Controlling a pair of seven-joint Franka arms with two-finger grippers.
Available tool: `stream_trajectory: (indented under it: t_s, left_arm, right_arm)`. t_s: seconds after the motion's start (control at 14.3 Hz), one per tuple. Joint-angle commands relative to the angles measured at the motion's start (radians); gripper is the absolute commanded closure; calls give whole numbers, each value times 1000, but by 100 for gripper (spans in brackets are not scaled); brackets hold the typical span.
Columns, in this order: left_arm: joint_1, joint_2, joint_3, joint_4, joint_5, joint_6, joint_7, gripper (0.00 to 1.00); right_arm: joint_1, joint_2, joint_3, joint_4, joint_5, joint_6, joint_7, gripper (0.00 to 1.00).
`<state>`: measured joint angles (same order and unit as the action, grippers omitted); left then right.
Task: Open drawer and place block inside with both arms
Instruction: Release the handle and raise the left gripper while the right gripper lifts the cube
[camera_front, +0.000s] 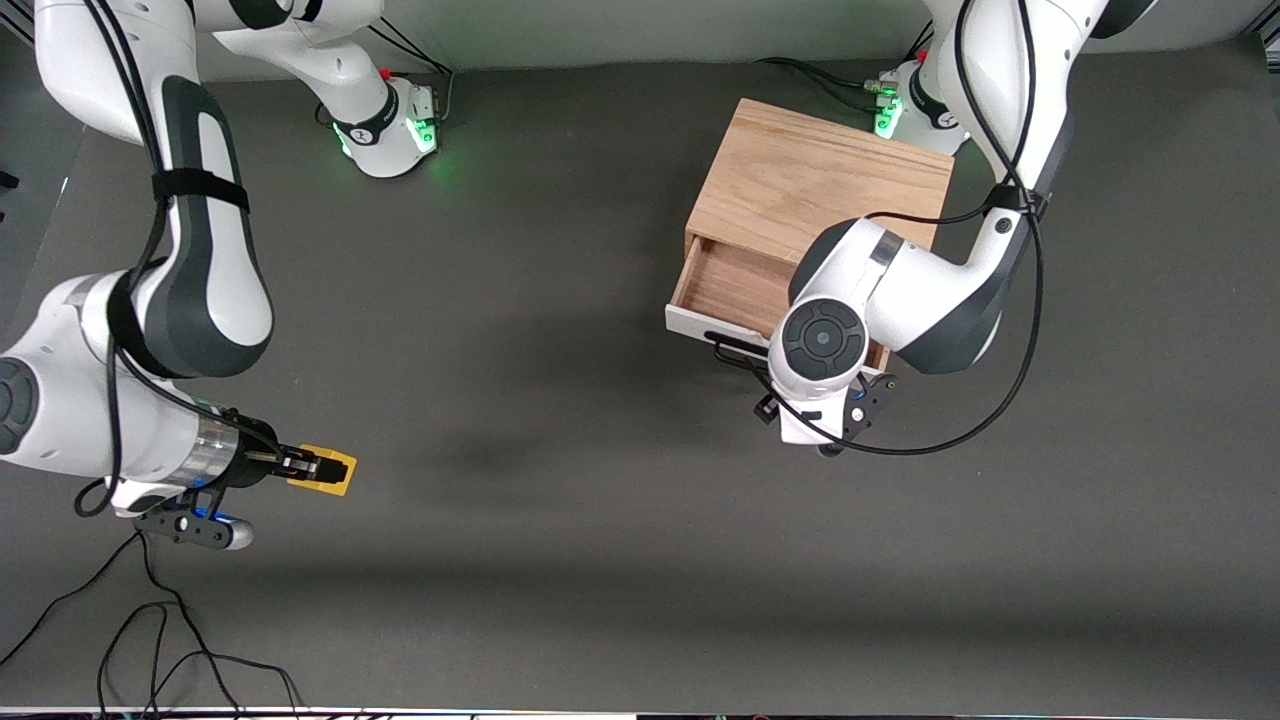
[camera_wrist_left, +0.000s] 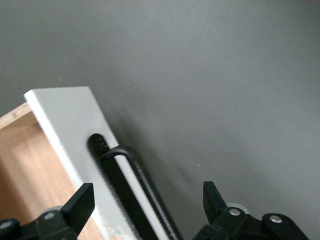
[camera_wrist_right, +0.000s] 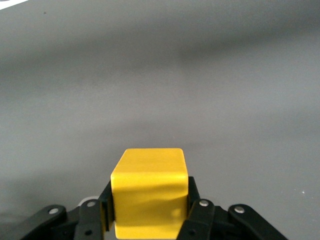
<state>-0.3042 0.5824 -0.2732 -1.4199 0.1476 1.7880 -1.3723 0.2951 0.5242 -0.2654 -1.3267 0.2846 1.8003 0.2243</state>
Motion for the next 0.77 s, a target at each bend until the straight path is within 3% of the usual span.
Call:
stream_trajectory:
  t_s: [0.0,0.21,0.49,0.7]
  left_arm:
    - [22,-19,3,-13,12,31,22,3]
    - [48,-38,2,36,12,-7,99,1]
    - [120,-108,-1,209,0,-302,359,1]
    - [223,-182,-7,262,-20,-430,627,1]
  right_arm:
    - [-2,-36,0,4,-16,-29,-32,85]
    - [1,-56,-1,1,-16,-44,-75,85]
    - [15,-116,11,10,-15,-127,-74,87]
    - [169,-139,3,30,-30,-139,1,87]
